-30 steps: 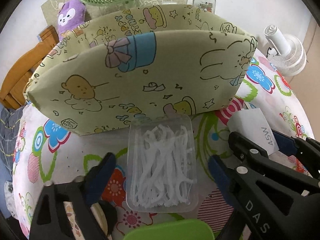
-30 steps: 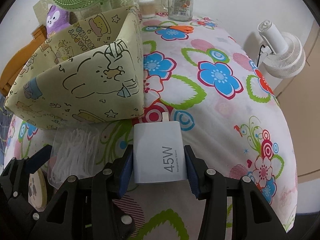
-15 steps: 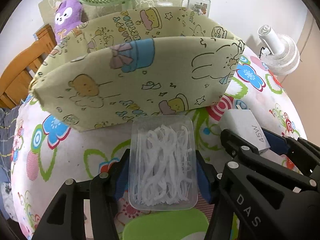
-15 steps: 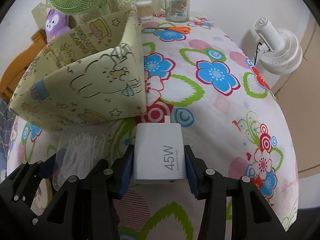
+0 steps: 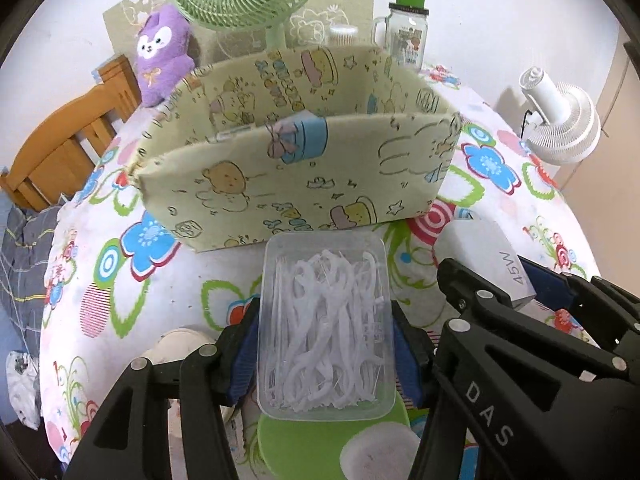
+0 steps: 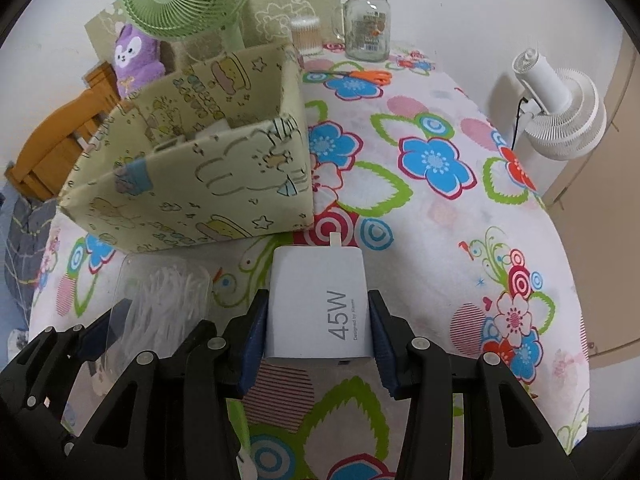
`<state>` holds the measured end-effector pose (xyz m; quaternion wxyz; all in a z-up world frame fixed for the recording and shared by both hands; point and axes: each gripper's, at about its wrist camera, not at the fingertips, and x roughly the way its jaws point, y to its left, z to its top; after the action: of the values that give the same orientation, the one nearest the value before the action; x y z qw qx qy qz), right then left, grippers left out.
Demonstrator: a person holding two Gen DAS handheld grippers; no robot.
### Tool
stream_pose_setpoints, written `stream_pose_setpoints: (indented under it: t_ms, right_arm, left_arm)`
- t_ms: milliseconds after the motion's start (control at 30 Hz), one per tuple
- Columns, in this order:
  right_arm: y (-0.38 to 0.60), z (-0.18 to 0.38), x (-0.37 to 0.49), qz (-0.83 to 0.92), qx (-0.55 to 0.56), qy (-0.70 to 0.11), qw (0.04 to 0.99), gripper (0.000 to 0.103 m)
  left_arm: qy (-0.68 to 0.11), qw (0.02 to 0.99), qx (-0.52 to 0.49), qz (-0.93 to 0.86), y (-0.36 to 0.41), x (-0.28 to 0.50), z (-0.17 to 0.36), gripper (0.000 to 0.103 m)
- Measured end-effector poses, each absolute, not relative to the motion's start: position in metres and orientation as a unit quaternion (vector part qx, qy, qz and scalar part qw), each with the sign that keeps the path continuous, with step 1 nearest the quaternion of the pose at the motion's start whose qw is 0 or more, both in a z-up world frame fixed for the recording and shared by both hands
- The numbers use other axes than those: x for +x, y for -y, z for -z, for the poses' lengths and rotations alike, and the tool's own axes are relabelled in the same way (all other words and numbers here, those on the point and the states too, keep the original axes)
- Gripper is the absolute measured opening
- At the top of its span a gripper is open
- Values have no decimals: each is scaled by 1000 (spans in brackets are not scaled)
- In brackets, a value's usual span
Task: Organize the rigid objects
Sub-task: 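Lift the floss box with the left tool while the right tool carries the charger over the fabric box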
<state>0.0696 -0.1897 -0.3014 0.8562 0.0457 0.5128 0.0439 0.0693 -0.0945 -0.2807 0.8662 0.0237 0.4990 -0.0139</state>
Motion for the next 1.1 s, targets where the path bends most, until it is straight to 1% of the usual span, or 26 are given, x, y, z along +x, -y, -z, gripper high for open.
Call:
stream_pose_setpoints:
  t_ms: [567, 1100]
  right_arm:
    - [189, 247, 46, -60, 40, -482, 873, 51]
    - [186, 202, 42, -58, 48, -456, 887, 51]
  left_arm:
    - [-469, 883, 16, -1, 95, 45, 228, 60]
    - [-441, 897, 15, 4, 89, 41, 184, 60]
